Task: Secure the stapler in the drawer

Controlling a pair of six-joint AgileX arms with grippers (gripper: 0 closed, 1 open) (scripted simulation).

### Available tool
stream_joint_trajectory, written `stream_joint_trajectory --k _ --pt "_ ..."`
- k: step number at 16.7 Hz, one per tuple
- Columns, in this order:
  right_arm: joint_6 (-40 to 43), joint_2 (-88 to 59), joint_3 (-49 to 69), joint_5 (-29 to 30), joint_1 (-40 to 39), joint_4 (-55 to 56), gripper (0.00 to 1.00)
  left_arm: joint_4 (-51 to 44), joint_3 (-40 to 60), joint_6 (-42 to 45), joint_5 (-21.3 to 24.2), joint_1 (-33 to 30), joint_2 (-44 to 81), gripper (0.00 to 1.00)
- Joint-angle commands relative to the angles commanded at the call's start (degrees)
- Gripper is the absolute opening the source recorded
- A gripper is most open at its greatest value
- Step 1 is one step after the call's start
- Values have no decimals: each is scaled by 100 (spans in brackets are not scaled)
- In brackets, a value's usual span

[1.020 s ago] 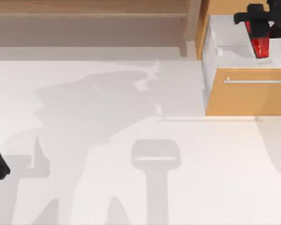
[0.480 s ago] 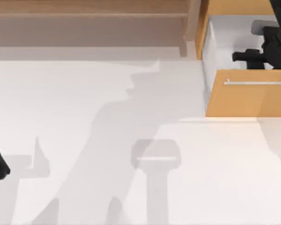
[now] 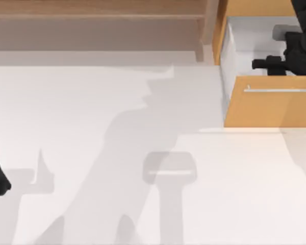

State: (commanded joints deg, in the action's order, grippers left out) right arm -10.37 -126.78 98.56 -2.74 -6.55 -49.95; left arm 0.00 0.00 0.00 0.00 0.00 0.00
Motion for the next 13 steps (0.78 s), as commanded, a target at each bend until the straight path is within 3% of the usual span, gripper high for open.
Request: stream_joint_trajectory --k 3,13 --pt "3 -4 -4 0 1 1 0 0 0 0 0 0 0 100" --pt "3 -4 -4 0 1 1 75 0 0 0 0 0 0 100"
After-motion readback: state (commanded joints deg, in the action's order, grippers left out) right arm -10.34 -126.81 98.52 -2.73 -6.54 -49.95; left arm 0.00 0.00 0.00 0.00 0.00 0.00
